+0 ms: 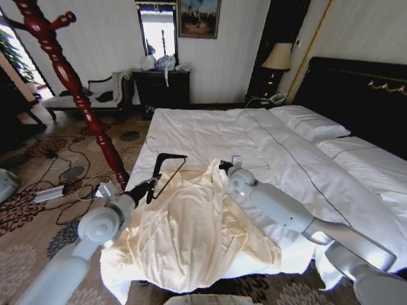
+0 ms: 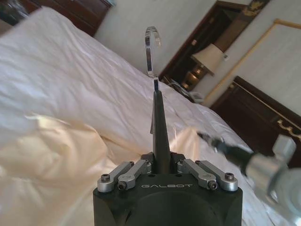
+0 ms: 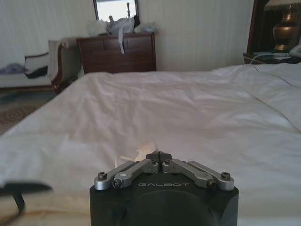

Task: Pick up the clothes from the bed and hang them on the clothes hanger.

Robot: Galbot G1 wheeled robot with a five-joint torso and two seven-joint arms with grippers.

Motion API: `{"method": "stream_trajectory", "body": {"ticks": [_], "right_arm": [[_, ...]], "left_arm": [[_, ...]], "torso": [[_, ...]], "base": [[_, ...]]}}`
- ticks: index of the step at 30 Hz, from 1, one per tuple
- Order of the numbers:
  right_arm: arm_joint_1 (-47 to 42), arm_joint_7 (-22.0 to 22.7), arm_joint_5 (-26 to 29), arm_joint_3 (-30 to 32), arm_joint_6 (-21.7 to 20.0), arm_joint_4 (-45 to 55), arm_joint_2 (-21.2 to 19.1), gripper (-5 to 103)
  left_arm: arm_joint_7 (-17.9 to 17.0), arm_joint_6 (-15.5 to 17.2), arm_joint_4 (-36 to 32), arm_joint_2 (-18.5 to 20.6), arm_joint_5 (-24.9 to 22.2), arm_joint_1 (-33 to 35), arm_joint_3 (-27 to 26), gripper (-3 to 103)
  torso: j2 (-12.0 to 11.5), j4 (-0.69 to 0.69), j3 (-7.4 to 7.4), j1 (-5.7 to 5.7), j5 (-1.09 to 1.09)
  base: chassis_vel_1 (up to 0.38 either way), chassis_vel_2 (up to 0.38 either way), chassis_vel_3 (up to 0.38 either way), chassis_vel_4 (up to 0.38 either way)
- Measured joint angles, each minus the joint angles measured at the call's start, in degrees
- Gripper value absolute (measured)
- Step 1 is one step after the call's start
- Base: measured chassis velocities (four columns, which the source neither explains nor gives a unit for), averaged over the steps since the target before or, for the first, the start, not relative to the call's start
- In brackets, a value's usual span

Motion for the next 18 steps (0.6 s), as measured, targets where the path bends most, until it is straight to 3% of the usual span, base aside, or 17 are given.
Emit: {"method": "stream_trajectory", "body": {"ticks": [9,18], "right_arm": [[1.2,-9.9,0.0,3.5,6.0,3.4,-2.7,0],[0.3,-14.0,1.8,5.7,10.3,9.9,-4.6,0]], "left_arm": [[4.4,-1.3,0.4,-1.5,0.5,0.8,4.1,18],[7.1,-1.6,2.4,-3.6,-1.8,-3.1,7.2,18]], "torso": [[0.0,0.0,0.0,0.0,-0.01],[0.0,0.0,0.0,0.0,-0.01]], "base": [[0.0,0.0,0.0,0.0],[0.0,0.0,0.0,0.0]]}}
